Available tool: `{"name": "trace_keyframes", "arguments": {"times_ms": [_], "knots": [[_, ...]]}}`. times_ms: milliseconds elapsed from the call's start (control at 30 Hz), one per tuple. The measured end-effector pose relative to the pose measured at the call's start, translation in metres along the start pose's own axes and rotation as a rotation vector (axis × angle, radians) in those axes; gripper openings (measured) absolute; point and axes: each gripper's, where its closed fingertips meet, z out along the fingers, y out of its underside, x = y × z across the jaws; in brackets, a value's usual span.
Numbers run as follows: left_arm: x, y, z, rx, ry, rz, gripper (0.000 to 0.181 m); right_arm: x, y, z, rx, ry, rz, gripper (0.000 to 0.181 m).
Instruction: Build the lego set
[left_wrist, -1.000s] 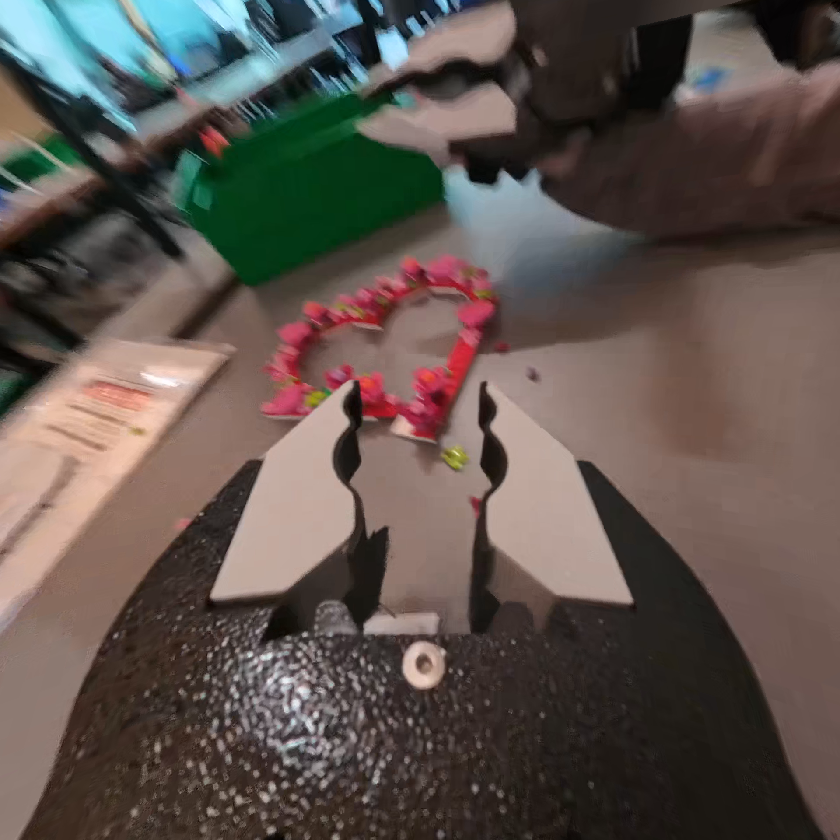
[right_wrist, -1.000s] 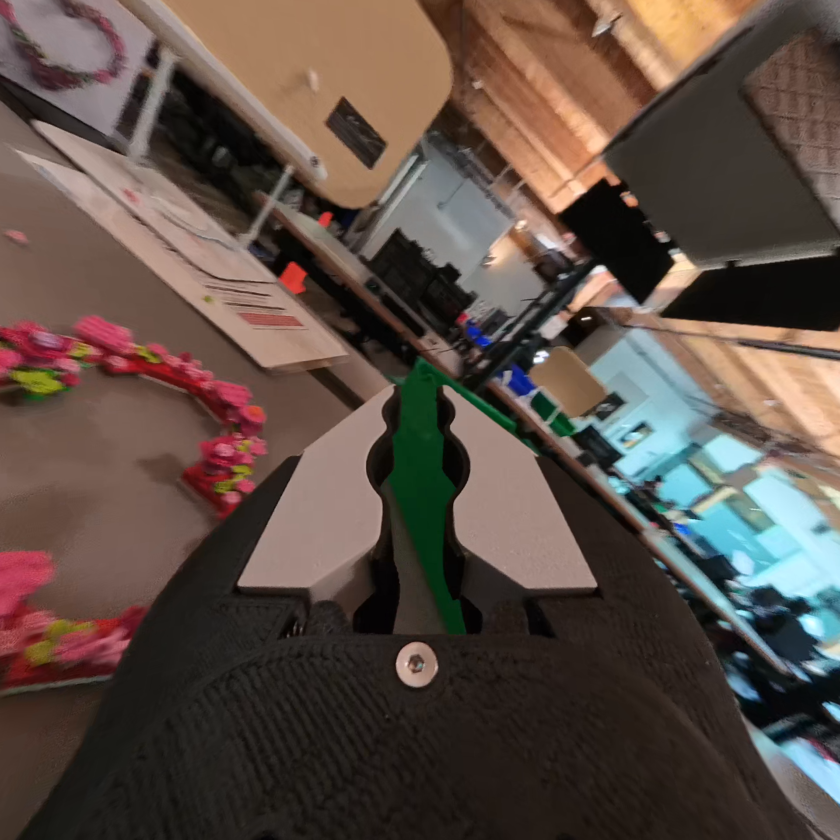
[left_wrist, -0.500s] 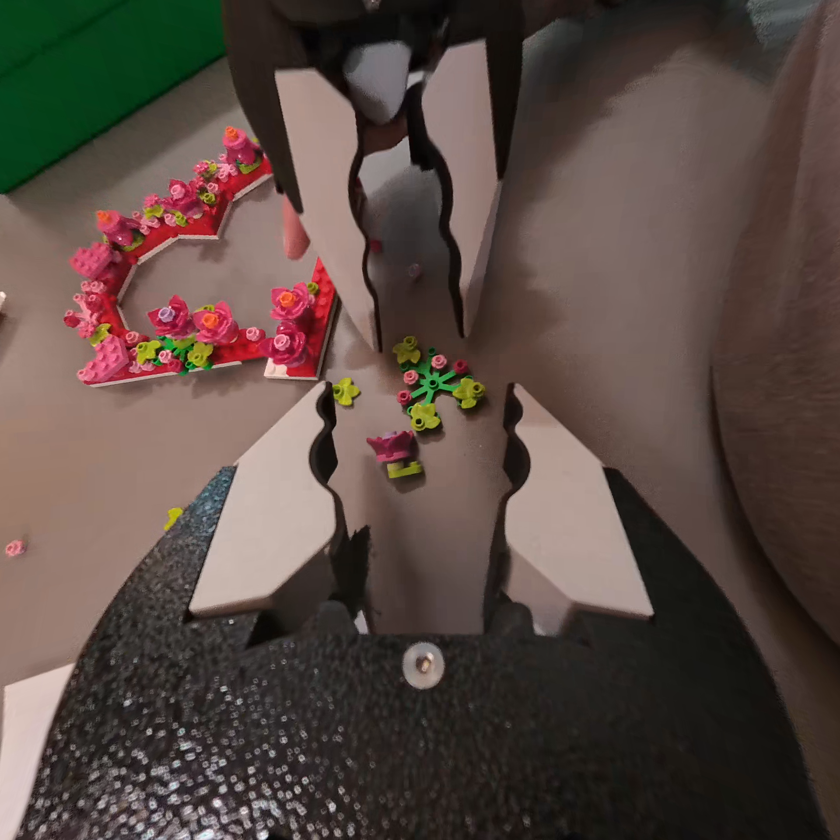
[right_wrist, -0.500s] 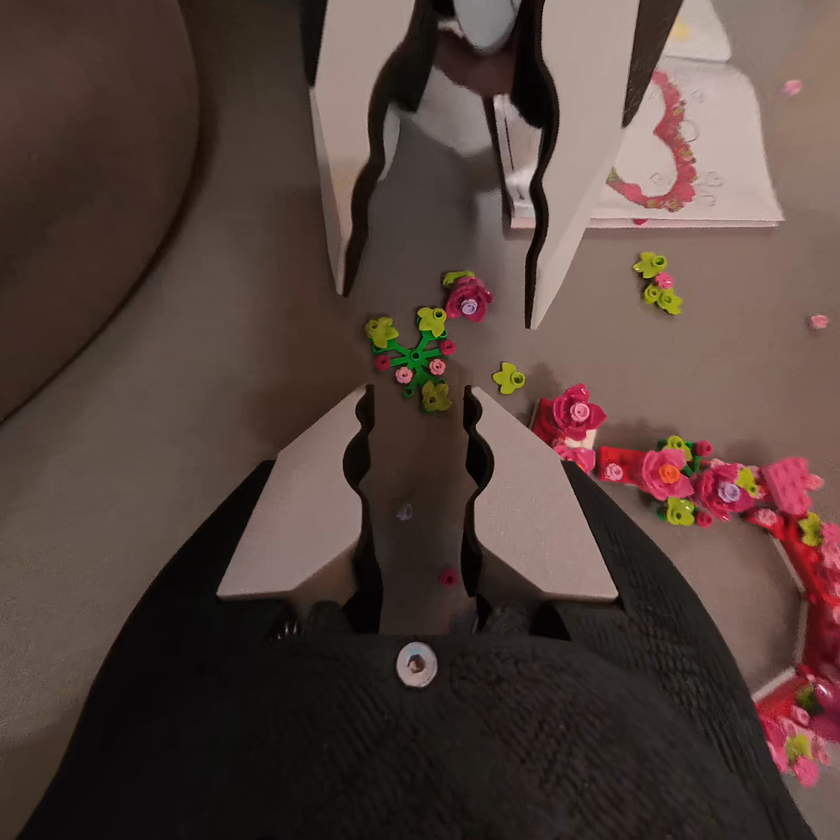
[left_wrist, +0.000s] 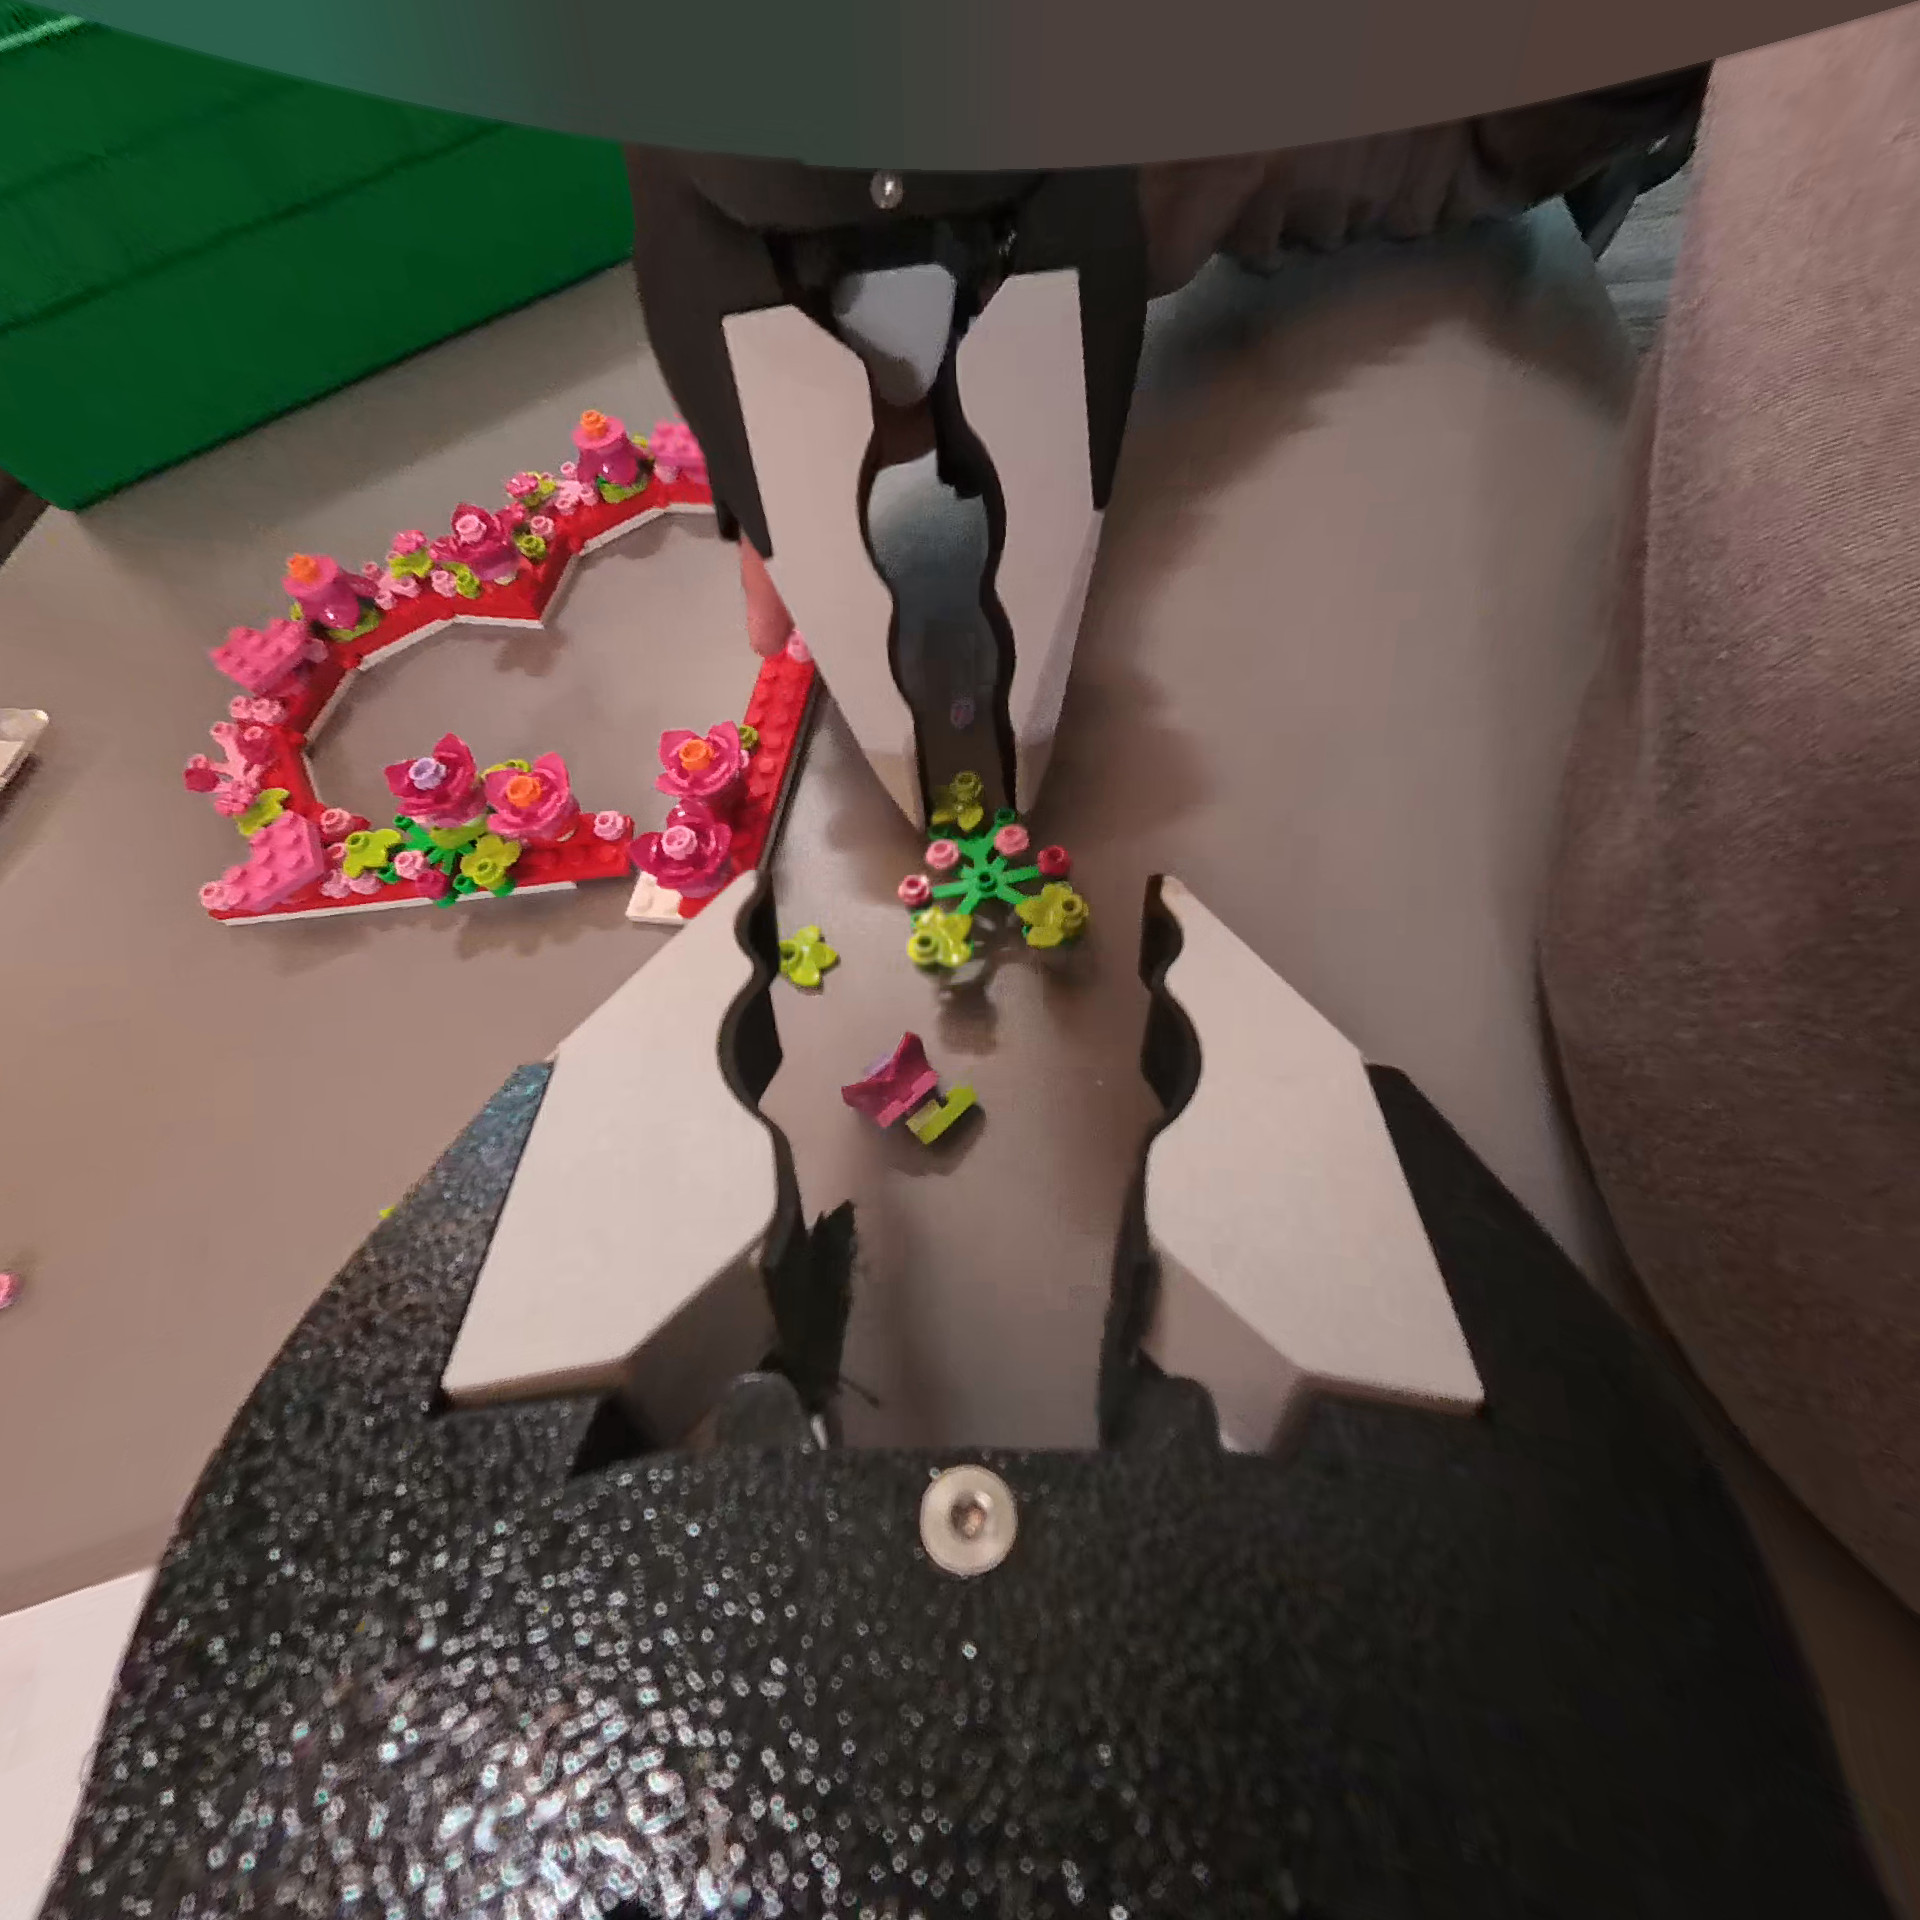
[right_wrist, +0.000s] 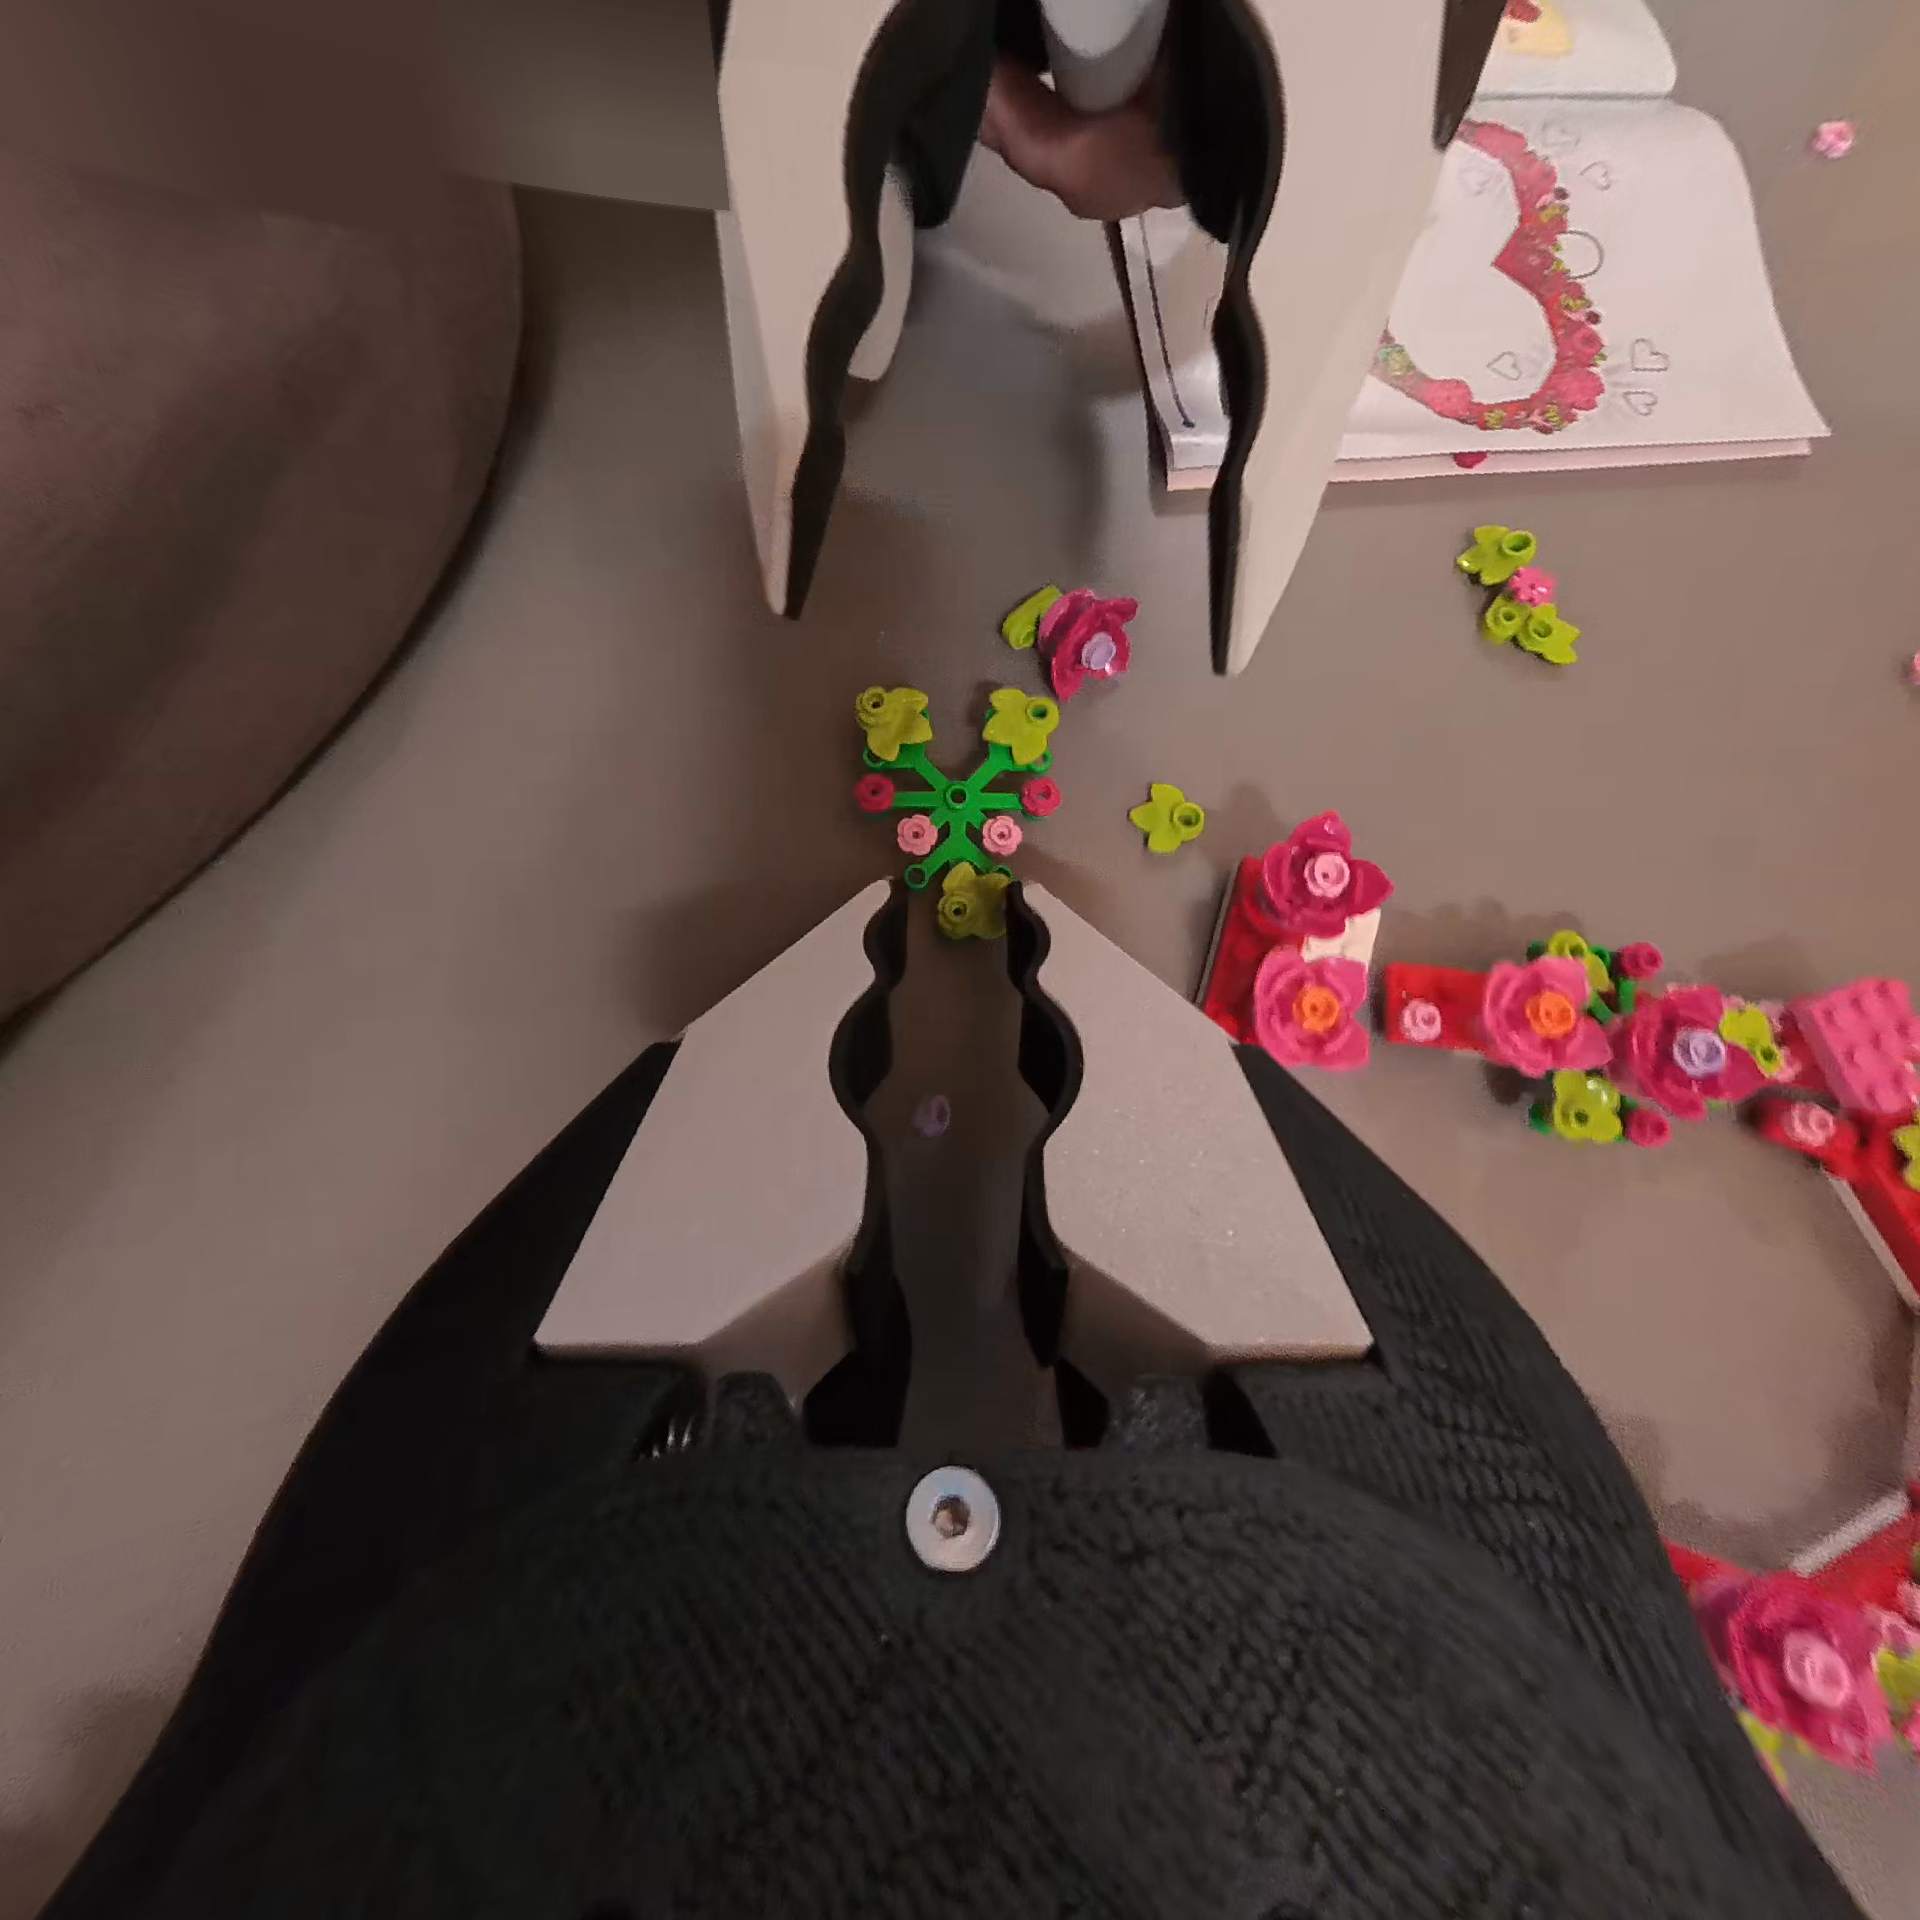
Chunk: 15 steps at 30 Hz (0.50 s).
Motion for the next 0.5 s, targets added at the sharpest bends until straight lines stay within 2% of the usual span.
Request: {"name": "trace_keyframes", "arguments": {"times_ms": [33, 200, 333, 500], "knots": [[0.000, -0.002, 0.001, 0.008, -0.006, 0.003, 0.068, -0.001, 0.002, -0.005, 0.001, 0.008, 0.005, 0.017], [-0.002, -0.012, 0.011, 0.023, -0.011, 0.014, 0.068, 0.008, 0.024, -0.037, -0.067, 0.086, 0.004, 0.017], [-0.015, -0.028, 0.019, 0.024, -0.048, 0.057, 0.067, 0.020, 0.032, -0.067, -0.081, 0.129, 0.043, 0.016], [-0.033, -0.041, 0.027, 0.076, -0.066, -0.015, 0.064, 0.036, 0.033, -0.076, -0.068, 0.194, 0.070, 0.016]]}}
